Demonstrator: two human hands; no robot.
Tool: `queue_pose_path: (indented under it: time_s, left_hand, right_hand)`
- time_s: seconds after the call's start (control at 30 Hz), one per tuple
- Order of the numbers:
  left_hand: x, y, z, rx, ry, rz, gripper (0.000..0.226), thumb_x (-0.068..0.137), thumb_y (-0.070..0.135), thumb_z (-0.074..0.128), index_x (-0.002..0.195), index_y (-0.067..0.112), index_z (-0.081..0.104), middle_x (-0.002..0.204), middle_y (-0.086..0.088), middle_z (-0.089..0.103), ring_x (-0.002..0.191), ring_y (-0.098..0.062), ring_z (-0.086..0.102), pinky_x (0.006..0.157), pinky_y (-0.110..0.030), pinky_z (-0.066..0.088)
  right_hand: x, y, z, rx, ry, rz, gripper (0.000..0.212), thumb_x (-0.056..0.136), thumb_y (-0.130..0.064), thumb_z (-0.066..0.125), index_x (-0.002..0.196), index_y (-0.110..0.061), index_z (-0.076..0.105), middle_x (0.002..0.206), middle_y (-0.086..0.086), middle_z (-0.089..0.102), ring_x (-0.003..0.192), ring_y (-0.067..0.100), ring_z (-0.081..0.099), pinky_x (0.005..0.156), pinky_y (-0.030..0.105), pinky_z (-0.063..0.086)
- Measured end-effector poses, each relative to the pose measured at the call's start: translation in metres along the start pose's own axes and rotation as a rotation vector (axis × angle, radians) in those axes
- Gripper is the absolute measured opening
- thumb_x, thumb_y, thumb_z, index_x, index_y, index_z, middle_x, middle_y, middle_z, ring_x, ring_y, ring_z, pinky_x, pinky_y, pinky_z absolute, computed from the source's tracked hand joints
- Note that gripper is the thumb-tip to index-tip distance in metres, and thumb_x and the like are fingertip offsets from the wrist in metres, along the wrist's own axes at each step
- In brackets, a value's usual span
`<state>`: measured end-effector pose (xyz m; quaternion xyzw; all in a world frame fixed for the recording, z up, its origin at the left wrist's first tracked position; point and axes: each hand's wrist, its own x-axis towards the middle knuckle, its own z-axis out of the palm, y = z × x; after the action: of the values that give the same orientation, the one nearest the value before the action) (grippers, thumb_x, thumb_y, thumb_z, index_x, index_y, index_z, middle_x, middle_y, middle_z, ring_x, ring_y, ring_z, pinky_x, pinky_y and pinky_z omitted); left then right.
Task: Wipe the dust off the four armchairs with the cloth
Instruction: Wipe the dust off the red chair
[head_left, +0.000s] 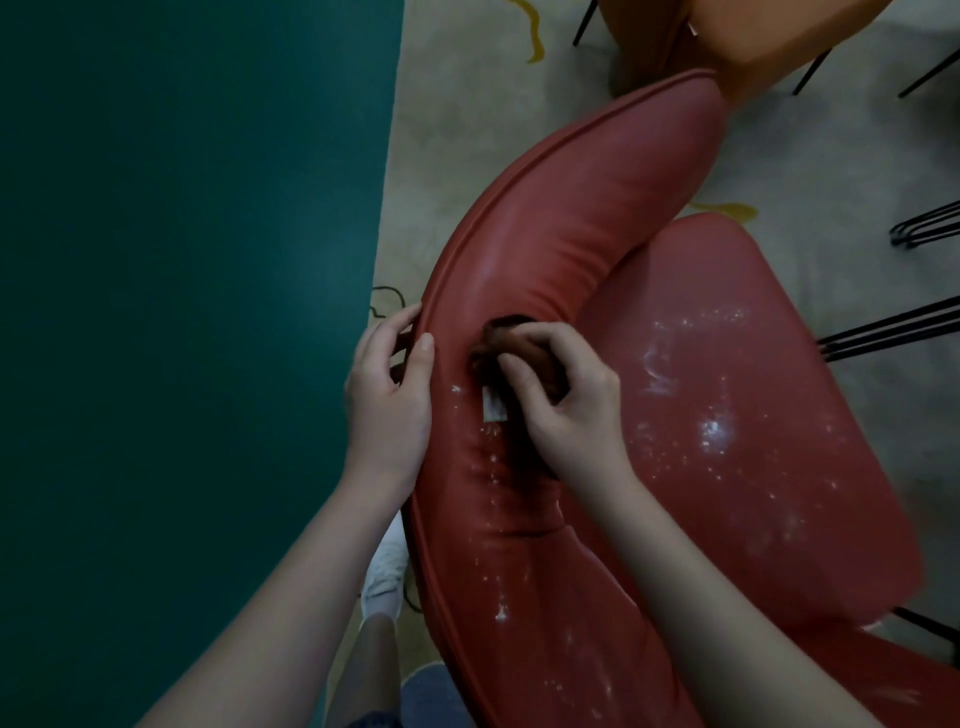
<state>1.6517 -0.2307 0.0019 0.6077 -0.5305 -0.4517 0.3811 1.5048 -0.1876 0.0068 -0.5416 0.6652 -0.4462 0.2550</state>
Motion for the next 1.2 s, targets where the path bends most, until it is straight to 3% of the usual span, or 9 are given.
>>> queue_pose_path:
  time_s: [0.1, 0.17, 0.27, 0.47, 0.6, 0.7, 0.77, 1.03, 1.2]
  left_hand:
    - [-0.001, 0.0, 0.001, 0.041, 0.013, 0.015, 0.034, 0.095, 0.025, 0.052, 0.126, 0.015, 0.062, 0.124, 0.0, 0.061, 0.109, -0.001, 0.057, 0.097, -0.014, 0.043]
    - [-0.002, 0.0, 0.0, 0.065, 0.016, 0.031, 0.03, 0.098, 0.019, 0.053, 0.127, 0.013, 0.062, 0.124, -0.001, 0.061, 0.108, 0.0, 0.057, 0.095, -0.012, 0.042]
    - [-0.004, 0.002, 0.0, 0.081, 0.02, 0.036, 0.029, 0.101, 0.011, 0.051, 0.129, 0.01, 0.061, 0.124, -0.002, 0.06, 0.103, 0.011, 0.055, 0.088, -0.004, 0.039]
    - [-0.007, 0.006, 0.001, 0.16, 0.038, 0.087, 0.029, 0.101, 0.006, 0.049, 0.127, 0.006, 0.06, 0.123, -0.003, 0.058, 0.095, 0.023, 0.051, 0.083, 0.002, 0.034]
    - [-0.008, 0.006, 0.001, 0.183, 0.039, 0.092, 0.029, 0.101, 0.007, 0.048, 0.127, 0.008, 0.061, 0.124, -0.002, 0.059, 0.101, 0.014, 0.053, 0.088, 0.0, 0.033]
    - [-0.007, 0.004, 0.001, 0.186, 0.033, 0.078, 0.028, 0.102, 0.011, 0.048, 0.126, 0.013, 0.061, 0.125, 0.0, 0.06, 0.114, -0.004, 0.054, 0.094, -0.005, 0.036]
    - [-0.007, 0.004, 0.001, 0.179, 0.022, 0.07, 0.028, 0.102, 0.012, 0.048, 0.126, 0.014, 0.061, 0.125, 0.001, 0.06, 0.117, -0.009, 0.054, 0.098, -0.011, 0.038]
    - [-0.004, -0.005, 0.0, 0.143, 0.021, 0.089, 0.027, 0.098, 0.024, 0.047, 0.121, 0.026, 0.06, 0.124, -0.002, 0.063, 0.118, -0.015, 0.057, 0.107, -0.041, 0.043]
    - [-0.005, -0.002, 0.0, 0.137, 0.039, 0.094, 0.028, 0.097, 0.025, 0.047, 0.12, 0.025, 0.061, 0.123, 0.0, 0.064, 0.118, -0.013, 0.058, 0.107, -0.042, 0.043]
  right_hand:
    - [-0.011, 0.0, -0.01, 0.068, -0.039, 0.005, 0.016, 0.09, -0.022, 0.065, 0.098, -0.009, 0.069, 0.095, -0.003, 0.07, 0.093, 0.007, 0.065, 0.084, 0.027, 0.051]
    - [-0.008, 0.008, -0.016, 0.098, 0.047, 0.093, 0.011, 0.091, -0.022, 0.064, 0.097, -0.014, 0.068, 0.093, -0.007, 0.069, 0.091, 0.005, 0.065, 0.083, 0.023, 0.049]
    - [-0.01, 0.017, -0.013, 0.139, 0.139, 0.199, 0.005, 0.091, -0.024, 0.062, 0.096, -0.023, 0.063, 0.091, -0.01, 0.067, 0.089, 0.004, 0.064, 0.08, 0.023, 0.048]
    - [-0.024, 0.009, -0.014, 0.234, 0.051, 0.2, 0.003, 0.09, -0.023, 0.063, 0.092, -0.025, 0.065, 0.088, -0.012, 0.068, 0.088, 0.006, 0.065, 0.081, 0.023, 0.05]
    - [-0.022, 0.024, -0.009, 0.275, 0.164, 0.285, 0.01, 0.093, -0.023, 0.058, 0.101, -0.02, 0.063, 0.098, -0.005, 0.067, 0.096, 0.01, 0.063, 0.088, 0.03, 0.05]
    - [-0.027, 0.031, -0.003, 0.275, 0.174, 0.309, 0.01, 0.093, -0.023, 0.058, 0.103, -0.021, 0.061, 0.101, -0.001, 0.066, 0.098, 0.011, 0.062, 0.088, 0.026, 0.049]
    - [-0.03, 0.039, -0.004, 0.271, 0.192, 0.326, 0.009, 0.093, -0.019, 0.059, 0.101, -0.022, 0.06, 0.101, -0.001, 0.066, 0.097, 0.011, 0.062, 0.086, 0.023, 0.048]
    - [-0.034, 0.081, 0.006, 0.344, 0.234, 0.427, 0.008, 0.096, -0.01, 0.058, 0.099, -0.017, 0.06, 0.092, -0.007, 0.066, 0.086, 0.003, 0.061, 0.082, 0.019, 0.048]
    - [-0.04, 0.116, 0.019, 0.318, 0.208, 0.49, 0.01, 0.096, -0.009, 0.06, 0.097, -0.019, 0.061, 0.092, -0.007, 0.067, 0.085, -0.001, 0.06, 0.081, 0.016, 0.046]
